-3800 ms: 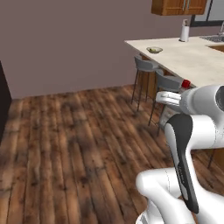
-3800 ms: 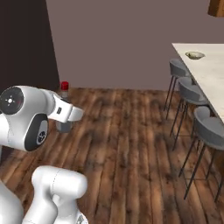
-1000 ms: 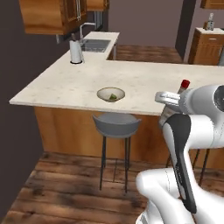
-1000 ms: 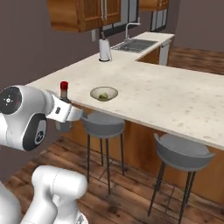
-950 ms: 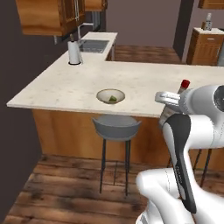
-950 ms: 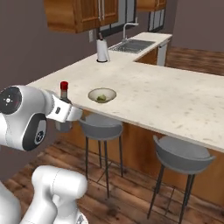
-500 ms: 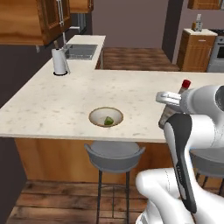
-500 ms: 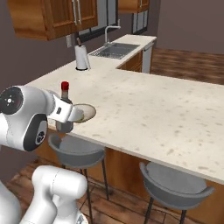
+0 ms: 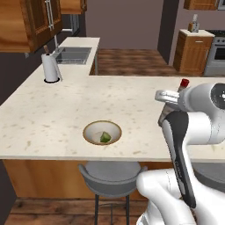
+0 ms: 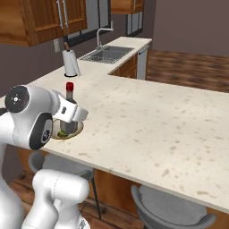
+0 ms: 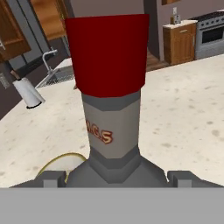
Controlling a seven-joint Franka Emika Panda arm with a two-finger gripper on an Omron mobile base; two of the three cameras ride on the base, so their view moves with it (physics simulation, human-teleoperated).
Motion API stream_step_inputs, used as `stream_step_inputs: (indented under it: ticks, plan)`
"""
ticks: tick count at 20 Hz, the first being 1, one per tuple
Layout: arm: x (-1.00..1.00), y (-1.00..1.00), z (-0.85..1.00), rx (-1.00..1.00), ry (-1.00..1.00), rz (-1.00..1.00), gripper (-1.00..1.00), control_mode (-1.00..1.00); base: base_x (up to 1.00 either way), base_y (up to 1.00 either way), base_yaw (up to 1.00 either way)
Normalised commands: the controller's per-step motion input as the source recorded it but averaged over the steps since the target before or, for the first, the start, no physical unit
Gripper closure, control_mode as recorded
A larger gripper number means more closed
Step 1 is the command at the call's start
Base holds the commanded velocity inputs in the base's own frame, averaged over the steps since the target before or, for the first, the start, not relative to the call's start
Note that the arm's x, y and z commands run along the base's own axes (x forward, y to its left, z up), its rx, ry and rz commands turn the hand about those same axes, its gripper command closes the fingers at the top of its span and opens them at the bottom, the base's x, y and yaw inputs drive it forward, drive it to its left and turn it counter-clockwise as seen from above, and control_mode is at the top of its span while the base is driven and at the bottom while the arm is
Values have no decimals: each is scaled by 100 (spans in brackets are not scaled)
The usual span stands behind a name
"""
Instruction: There is a bowl on the dining counter. Grab a lemon wedge from the fridge and place it in the bowl. Then get the liquor bottle and glass cup from the cabinet and place them next to the bowl.
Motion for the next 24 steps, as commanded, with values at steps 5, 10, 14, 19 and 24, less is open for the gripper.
stream_step_inputs:
  ticks: [5, 10, 14, 19, 24]
  plan:
    - [97, 20, -54, -10, 0, -4, 100, -100, 0, 0, 0]
    - [100, 6, -82, -8, 1, 0, 100, -100, 0, 0, 0]
    - [95, 0, -84, 0, 8, 0, 100, -100, 0, 0, 0]
    - [72, 0, -80, 0, 9, 5, 100, -100, 0, 0, 0]
    - [80, 19, -58, 0, 16, 9, 100, -100, 0, 0, 0]
